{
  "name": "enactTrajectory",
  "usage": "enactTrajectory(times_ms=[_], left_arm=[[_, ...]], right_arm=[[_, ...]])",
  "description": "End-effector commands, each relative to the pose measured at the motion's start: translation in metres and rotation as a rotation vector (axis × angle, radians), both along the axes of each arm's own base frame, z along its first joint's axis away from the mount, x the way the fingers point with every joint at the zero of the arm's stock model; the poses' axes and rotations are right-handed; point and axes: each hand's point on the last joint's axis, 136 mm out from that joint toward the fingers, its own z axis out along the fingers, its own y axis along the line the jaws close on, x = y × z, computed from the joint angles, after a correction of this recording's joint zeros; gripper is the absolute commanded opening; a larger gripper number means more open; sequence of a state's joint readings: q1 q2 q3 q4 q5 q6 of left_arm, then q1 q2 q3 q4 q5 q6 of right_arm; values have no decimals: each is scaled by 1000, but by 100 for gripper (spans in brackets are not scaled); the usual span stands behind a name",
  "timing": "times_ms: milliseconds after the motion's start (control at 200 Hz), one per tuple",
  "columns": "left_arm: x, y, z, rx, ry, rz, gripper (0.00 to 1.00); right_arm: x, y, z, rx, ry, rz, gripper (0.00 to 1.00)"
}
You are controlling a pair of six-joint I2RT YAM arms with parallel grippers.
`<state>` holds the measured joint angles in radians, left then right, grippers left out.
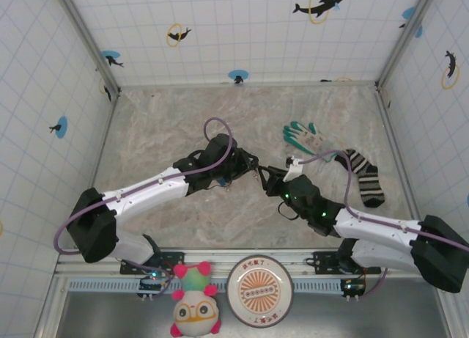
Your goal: Unlock with the key
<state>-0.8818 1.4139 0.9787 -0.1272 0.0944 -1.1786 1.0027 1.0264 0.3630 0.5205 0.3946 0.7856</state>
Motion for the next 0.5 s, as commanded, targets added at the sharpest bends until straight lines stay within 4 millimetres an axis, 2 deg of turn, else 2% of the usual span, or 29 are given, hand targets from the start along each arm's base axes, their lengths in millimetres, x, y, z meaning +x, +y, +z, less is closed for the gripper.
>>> enactTrajectory(times_ms=[0,200,495], left_arm=[[2,-4,11,-19,-6,-2,0],[2,-7,11,-25,-3,-8,0],[2,-9,12,-33,-1,-19,0]], right_arm=[[-5,-9,1,13,-15,-25,42],[-10,0,7,17,-37,18,43],[0,25,16,10,-56,48,43]])
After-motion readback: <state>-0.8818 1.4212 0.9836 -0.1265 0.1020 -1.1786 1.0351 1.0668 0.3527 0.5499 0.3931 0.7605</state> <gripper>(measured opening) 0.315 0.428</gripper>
